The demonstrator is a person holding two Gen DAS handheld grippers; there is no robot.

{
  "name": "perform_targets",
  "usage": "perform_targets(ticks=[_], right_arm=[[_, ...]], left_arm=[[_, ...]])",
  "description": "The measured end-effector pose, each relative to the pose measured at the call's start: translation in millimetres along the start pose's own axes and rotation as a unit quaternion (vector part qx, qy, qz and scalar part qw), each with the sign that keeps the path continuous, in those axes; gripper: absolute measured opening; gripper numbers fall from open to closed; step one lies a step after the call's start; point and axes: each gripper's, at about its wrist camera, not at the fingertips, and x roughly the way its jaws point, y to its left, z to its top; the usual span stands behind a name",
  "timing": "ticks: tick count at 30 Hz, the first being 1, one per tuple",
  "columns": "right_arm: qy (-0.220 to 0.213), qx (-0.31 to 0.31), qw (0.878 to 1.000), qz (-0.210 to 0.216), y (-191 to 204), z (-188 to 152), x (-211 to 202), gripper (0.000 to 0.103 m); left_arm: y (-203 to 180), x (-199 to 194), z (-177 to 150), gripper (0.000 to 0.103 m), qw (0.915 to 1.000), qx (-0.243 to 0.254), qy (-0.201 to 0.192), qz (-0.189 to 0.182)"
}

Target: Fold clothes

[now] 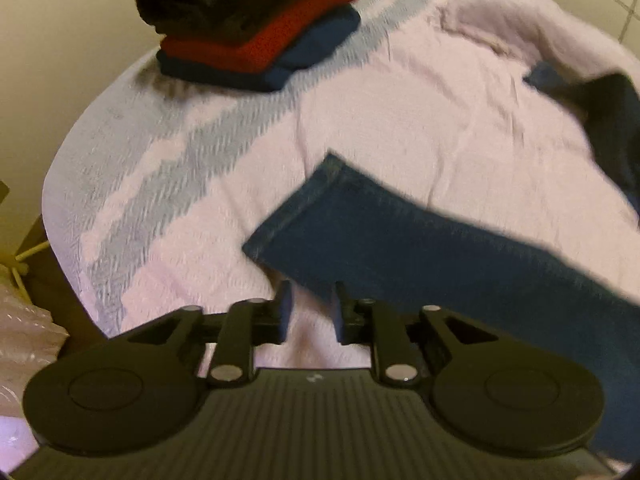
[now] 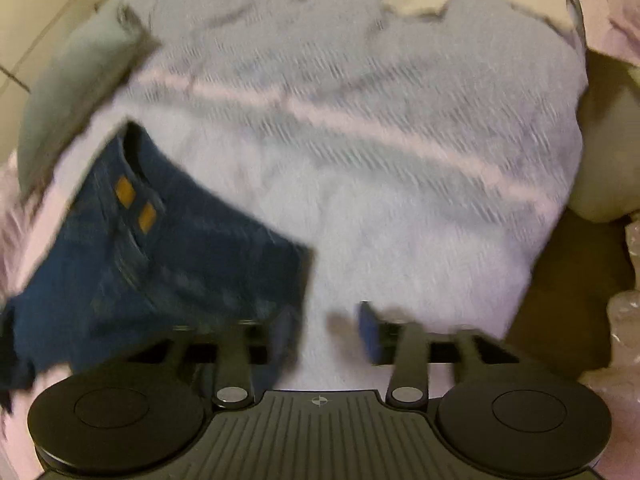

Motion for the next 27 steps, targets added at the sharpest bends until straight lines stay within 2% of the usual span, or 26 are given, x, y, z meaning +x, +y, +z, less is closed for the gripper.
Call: perform_targets(ticks=[3, 7, 11, 14, 17, 20, 23, 27], right_arm=[[0.000, -0.008, 0.999, 0.032, 25.4, 10.9, 13.3, 0.053], [0.010, -0.013, 0.997, 0.078, 66.6, 14.5, 29.7, 0.053], [0.002, -0.027, 0.994, 0.103, 101.5, 21.7, 45.1, 0.053], [-0.013, -0.048, 0.994, 0.102, 123.7, 28.8, 55.4, 0.053], [-0.022, -0.060, 0.992, 0.104, 144.2, 36.5, 67.2, 0.053], [-0.025, -0.075, 0.990, 0.117, 161.8, 43.1, 76.7, 0.053], [-0.030, -0.102, 0.989, 0.106, 170.1, 42.5, 81.7, 0.053], [-0.031, -0.112, 0.990, 0.080, 167.6, 36.1, 89.4, 0.053]], left_arm=[[-22.8, 1.8, 21.9, 0.024, 0.9989, -0.010, -0.019, -0.041], [-81.8, 16.2, 50.0, 0.027, 0.9932, 0.003, -0.035, -0.111], [-139.1, 42.4, 88.1, 0.034, 0.9772, -0.033, -0.026, -0.208], [-177.1, 63.5, 115.7, 0.039, 0.9636, -0.068, -0.022, -0.258], [-210.2, 88.4, 141.7, 0.045, 0.9503, -0.112, -0.012, -0.290], [-237.1, 117.1, 161.4, 0.046, 0.9385, -0.158, 0.005, -0.307], [-260.5, 144.7, 180.5, 0.046, 0.9258, -0.203, 0.013, -0.318], [-282.0, 175.3, 197.0, 0.047, 0.9137, -0.251, 0.025, -0.318]])
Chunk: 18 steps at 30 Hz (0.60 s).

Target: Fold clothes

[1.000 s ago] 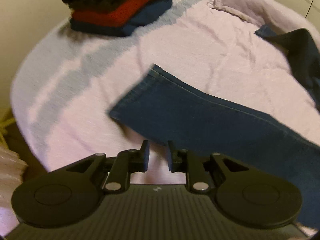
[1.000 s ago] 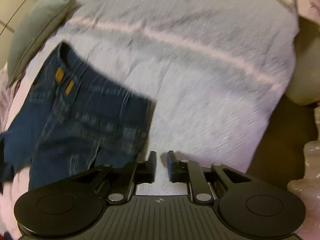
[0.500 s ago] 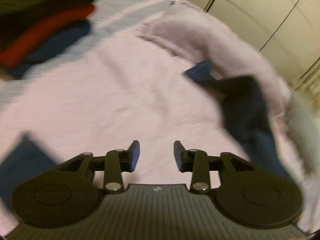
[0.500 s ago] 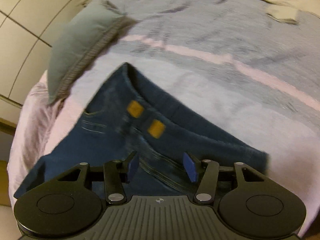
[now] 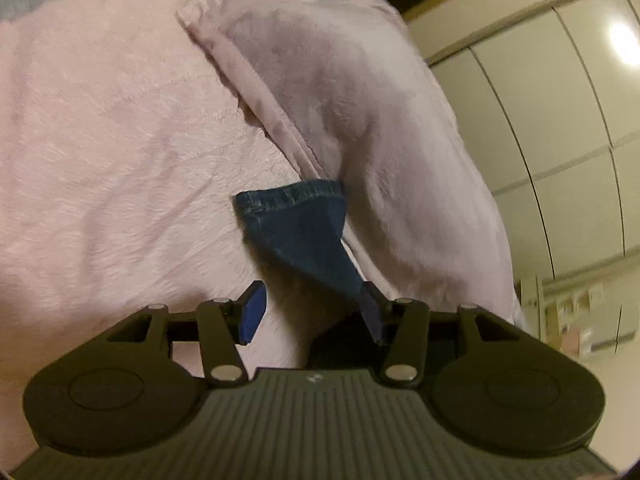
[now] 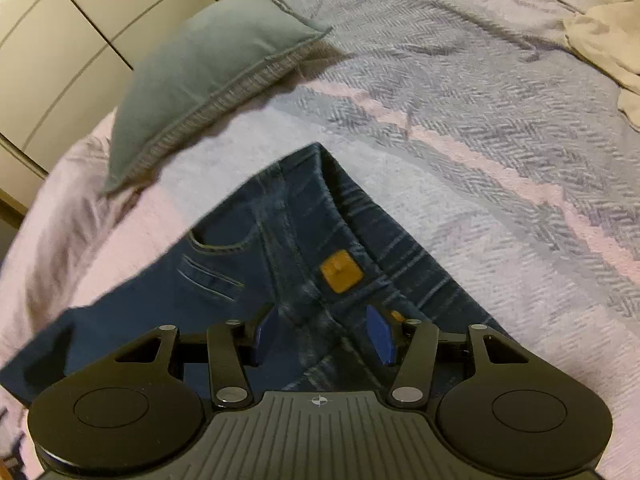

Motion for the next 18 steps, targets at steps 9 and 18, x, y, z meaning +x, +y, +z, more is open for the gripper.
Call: perform_targets(ticks=[9, 18], right_arm=[[0.007, 0.027, 0.999, -0.032, -14.8, -13.2, 7.0, 0.053], [0.013, 0.025, 0.999, -0.019, -4.6, -6.2, 15.5, 0.053]], left_arm=[[-4.8, 20.8, 6.5, 0.000, 0.9988, -0.009, -0.048, -0.002], [-69.2, -148.4, 24.9, 0.000, 0.9795, 0.108, -0.170, -0.014]])
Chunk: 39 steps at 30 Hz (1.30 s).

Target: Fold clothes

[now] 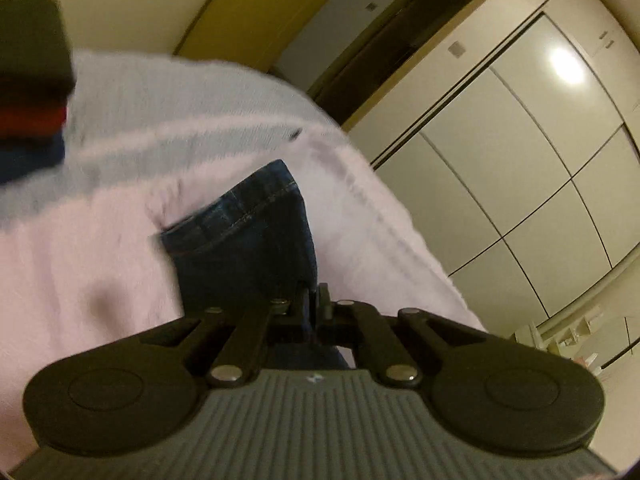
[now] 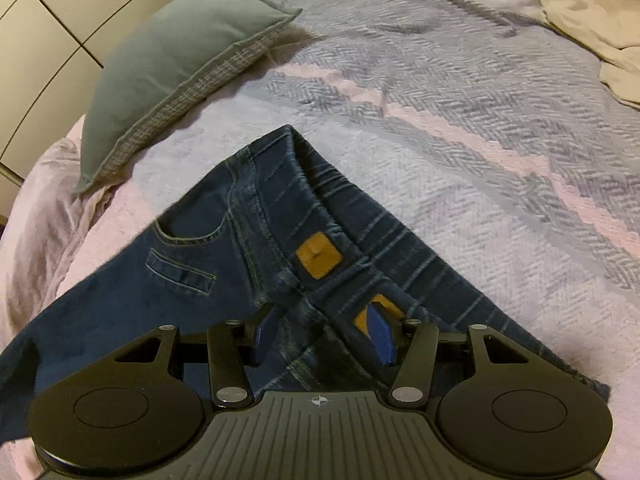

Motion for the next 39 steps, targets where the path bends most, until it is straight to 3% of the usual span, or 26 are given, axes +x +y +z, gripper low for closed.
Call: perform_targets(ticks=[3, 5, 8, 10, 11, 13, 16, 19, 23, 29, 31, 32, 33, 39], right_arm=[[0.005, 0.000, 1.000, 0.008, 7.4, 2.7, 2.6, 0.053], [0.004, -0.001, 1.000, 0.014, 12.4, 4.8, 4.6, 0.053], [0.009, 0.000, 1.000, 0.018, 18.1, 6.1, 10.9, 0.053], [0.015, 0.002, 1.000, 0.020, 21.0, 6.0, 16.9, 0.053], [0.016, -0.001, 1.000, 0.020, 22.3, 6.2, 18.6, 0.053], [0.012, -0.015, 1.000, 0.019, 22.8, 5.5, 19.4, 0.053], [0.012, -0.033, 0.999, -0.008, 20.8, 3.1, 24.7, 0.053], [0.013, -0.028, 0.999, -0.020, 18.5, 0.3, 29.6, 0.053], [0.009, -0.038, 0.999, -0.038, 26.4, -1.2, 34.4, 0.054], [0.013, -0.054, 0.998, -0.039, 37.1, -2.9, 41.0, 0.057], [0.010, -0.055, 0.997, -0.043, 38.3, -5.5, 43.4, 0.057], [0.007, -0.053, 0.998, -0.044, 38.0, -6.7, 43.9, 0.057], [0.004, -0.051, 0.998, -0.046, 38.1, -7.3, 44.3, 0.057], [0.014, -0.060, 0.997, -0.047, 39.5, -3.0, 42.5, 0.057]], left_arm=[[-30.0, -7.3, 15.6, 0.000, 0.9991, 0.030, -0.004, 0.029], [-36.9, 27.2, 12.9, 0.002, 0.9943, 0.068, 0.004, 0.082], [-34.9, 103.7, 3.1, 0.016, 0.9750, 0.129, 0.024, 0.179], [-3.0, 151.9, -6.6, 0.016, 0.9584, 0.123, 0.090, 0.241], [17.8, 166.8, -12.0, 0.015, 0.9504, 0.097, 0.137, 0.261], [49.2, 164.0, -25.8, 0.015, 0.9520, 0.057, 0.164, 0.252], [81.9, 147.6, -35.2, 0.028, 0.9596, 0.045, 0.148, 0.235], [109.4, 143.2, -34.4, 0.028, 0.9630, 0.001, 0.152, 0.222], [116.4, 149.3, -28.9, 0.030, 0.9688, -0.036, 0.145, 0.198], [126.4, 169.4, -28.1, 0.033, 0.9686, -0.029, 0.155, 0.192], [126.8, 173.8, -29.5, 0.028, 0.9691, -0.009, 0.158, 0.189], [126.2, 175.1, -29.9, 0.007, 0.9697, 0.004, 0.156, 0.188], [125.5, 175.7, -29.9, 0.000, 0.9704, 0.016, 0.153, 0.187], [102.5, 112.1, -9.3, 0.000, 0.9901, 0.071, 0.067, 0.101]])
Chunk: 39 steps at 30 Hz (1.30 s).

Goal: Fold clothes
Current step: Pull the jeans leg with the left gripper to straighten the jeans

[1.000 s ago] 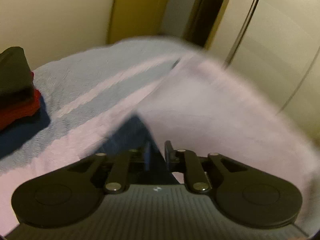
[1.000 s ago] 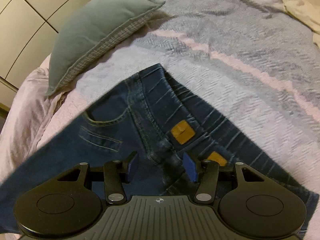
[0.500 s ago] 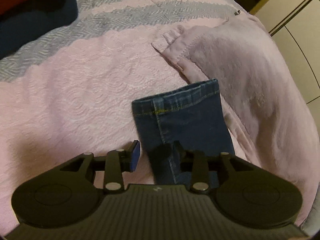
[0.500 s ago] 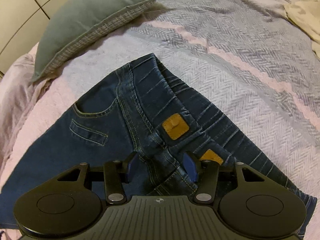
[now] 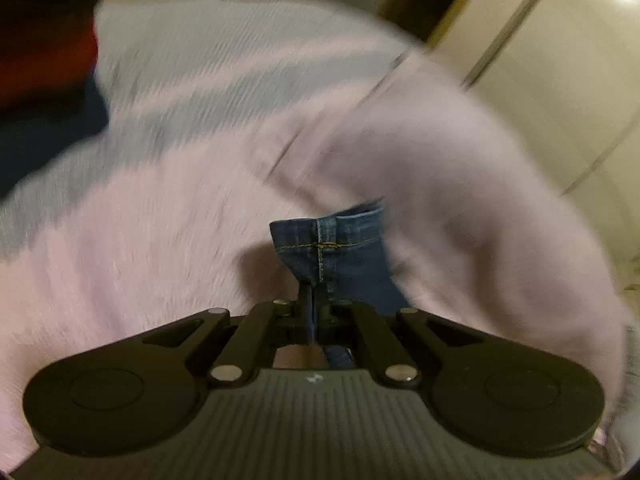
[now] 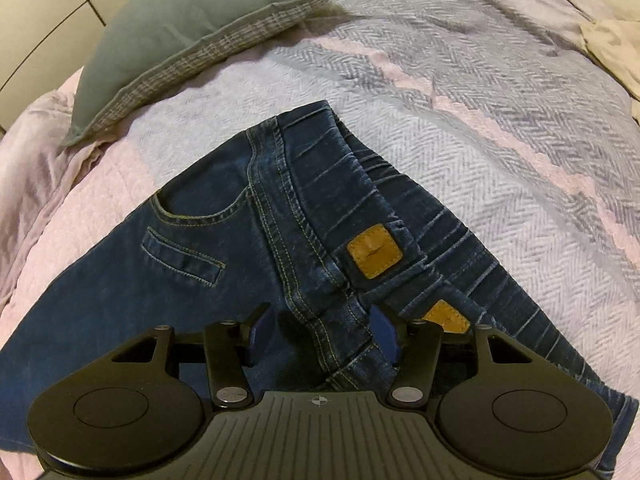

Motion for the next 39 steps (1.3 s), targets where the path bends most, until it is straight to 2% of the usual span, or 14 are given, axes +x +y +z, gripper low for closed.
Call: perform_targets(ticks=[2, 4, 5, 8, 10, 16, 20, 26, 30, 31, 32, 33, 36, 39], right_arm=[[-0.001, 0.000, 1.000, 0.002, -3.7, 2.1, -1.3, 0.057], [-0.002, -0.001, 1.000, 0.007, -6.4, 3.6, -1.1, 0.057], [-0.001, -0.003, 1.000, 0.011, -6.8, 4.1, -0.6, 0.057], [0.005, -0.024, 1.000, 0.012, -6.2, 6.5, 1.7, 0.057], [0.008, -0.042, 0.999, 0.012, -7.9, 11.3, 0.9, 0.057], [-0.034, -0.064, 0.997, 0.041, -40.7, 47.5, -19.7, 0.057], [-0.021, -0.048, 0.994, 0.095, -66.9, 67.4, -8.9, 0.057], [0.016, -0.045, 0.977, 0.206, -86.6, 85.1, 25.8, 0.056], [0.021, -0.050, 0.968, 0.245, -86.6, 102.4, 51.5, 0.056], [0.024, -0.052, 0.966, 0.254, -85.7, 107.5, 59.0, 0.053], [0.026, -0.053, 0.964, 0.260, -84.0, 111.7, 65.0, 0.042], [0.033, -0.056, 0.961, 0.268, -80.8, 115.6, 70.5, 0.000], [0.002, -0.122, 0.950, 0.288, -65.6, 122.9, 61.7, 0.000], [-0.049, -0.150, 0.940, 0.303, -64.2, 128.2, 36.1, 0.000]], left_arm=[[2.8, -20.5, 1.9, 0.000, 0.9995, 0.024, -0.022, -0.006], [11.3, -14.8, -2.4, 0.001, 0.9977, 0.066, -0.015, 0.008], [15.7, -5.9, -6.6, 0.003, 0.9951, 0.096, -0.004, 0.021], [22.7, 43.0, -37.1, 0.005, 0.9750, 0.186, 0.066, 0.103], [12.7, 35.1, -42.3, 0.002, 0.9774, 0.175, 0.042, 0.112], [-4.3, -26.5, -45.1, 0.003, 0.9920, 0.110, 0.021, 0.058], [-21.8, -61.3, -65.5, 0.003, 0.9962, 0.064, 0.058, 0.000], [-78.3, -72.9, -119.9, 0.003, 0.9857, 0.078, 0.120, -0.089], [-103.3, -71.5, -136.6, 0.003, 0.9825, 0.089, 0.128, -0.103], [-107.1, -71.6, -138.8, 0.003, 0.9825, 0.087, 0.129, -0.103], [-111.0, -71.6, -141.1, 0.003, 0.9825, 0.085, 0.131, -0.102], [-114.6, -72.1, -143.1, 0.003, 0.9824, 0.084, 0.132, -0.101], [-125.1, -79.4, -148.9, 0.003, 0.9822, 0.096, 0.129, -0.097], [-129.4, -86.2, -155.9, 0.003, 0.9818, 0.113, 0.122, -0.091]])
